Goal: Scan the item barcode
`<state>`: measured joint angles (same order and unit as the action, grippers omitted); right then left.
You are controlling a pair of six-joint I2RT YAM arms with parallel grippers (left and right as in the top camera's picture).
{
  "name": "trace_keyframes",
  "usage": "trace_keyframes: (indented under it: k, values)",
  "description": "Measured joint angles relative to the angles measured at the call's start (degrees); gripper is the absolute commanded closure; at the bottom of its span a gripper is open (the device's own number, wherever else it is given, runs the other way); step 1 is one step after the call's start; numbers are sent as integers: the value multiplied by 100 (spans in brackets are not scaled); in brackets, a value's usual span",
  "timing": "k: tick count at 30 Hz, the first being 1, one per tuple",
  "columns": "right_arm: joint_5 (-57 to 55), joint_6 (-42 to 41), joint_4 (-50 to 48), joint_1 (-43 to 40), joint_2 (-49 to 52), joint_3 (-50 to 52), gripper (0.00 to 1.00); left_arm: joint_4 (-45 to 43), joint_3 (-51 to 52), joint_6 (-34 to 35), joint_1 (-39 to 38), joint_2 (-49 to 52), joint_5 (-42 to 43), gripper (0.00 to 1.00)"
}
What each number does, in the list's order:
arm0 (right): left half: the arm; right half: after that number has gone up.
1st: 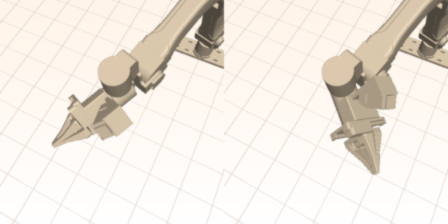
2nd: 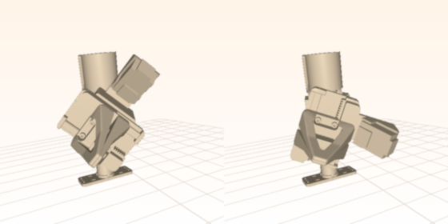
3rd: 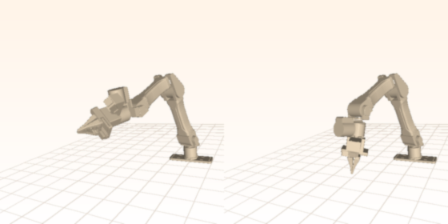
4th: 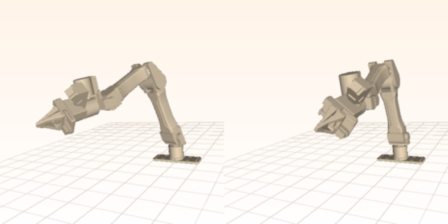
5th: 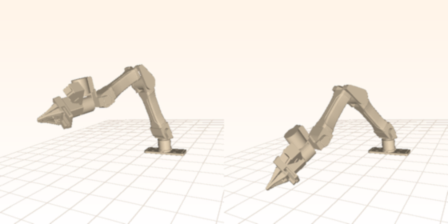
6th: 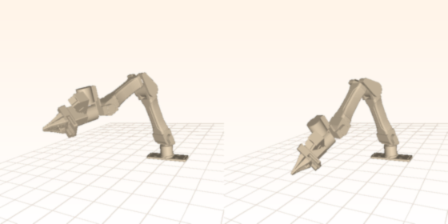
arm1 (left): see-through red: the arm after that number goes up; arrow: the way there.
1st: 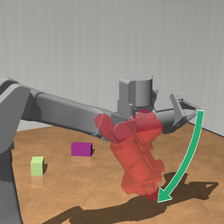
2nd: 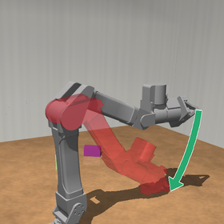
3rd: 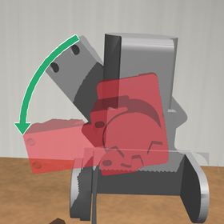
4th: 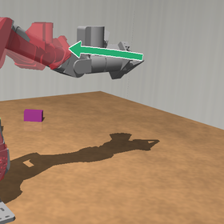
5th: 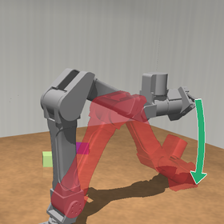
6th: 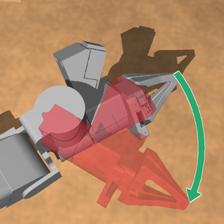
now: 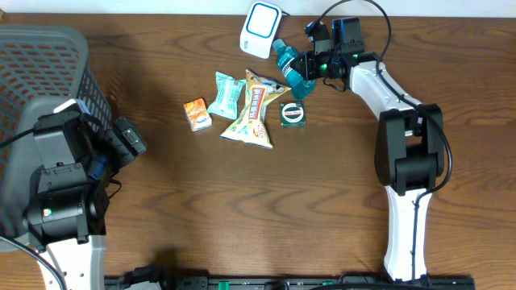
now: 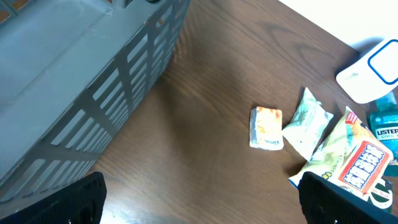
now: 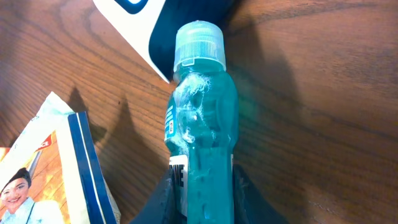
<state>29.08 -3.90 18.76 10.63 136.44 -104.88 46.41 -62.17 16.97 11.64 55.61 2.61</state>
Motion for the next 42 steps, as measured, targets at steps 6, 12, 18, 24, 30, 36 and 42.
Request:
trace_keyframes:
  k: [6,12,18,24,30,36,42]
  values:
    - [-63,66,188,0,-24,-2,77,0,0,0,0,0,0,2]
    - [-442,385,695,83,-133,-2,75,0,0,0,0,0,0,2]
    - [-1187,734,929,514,-240,-9,75,0,0,0,0,0,0,2]
    - [-1996,916,1274,903,-264,-35,75,0,0,0,0,0,0,2]
    - [-2319,938,1370,986,-286,-37,83,0,0,0,0,0,0,2]
    - [-2409,944,1512,986,-304,-39,86,0,0,0,0,0,0,2]
    - [-2439,977,1827,981,-323,-20,69,0,0,0,0,0,0,2]
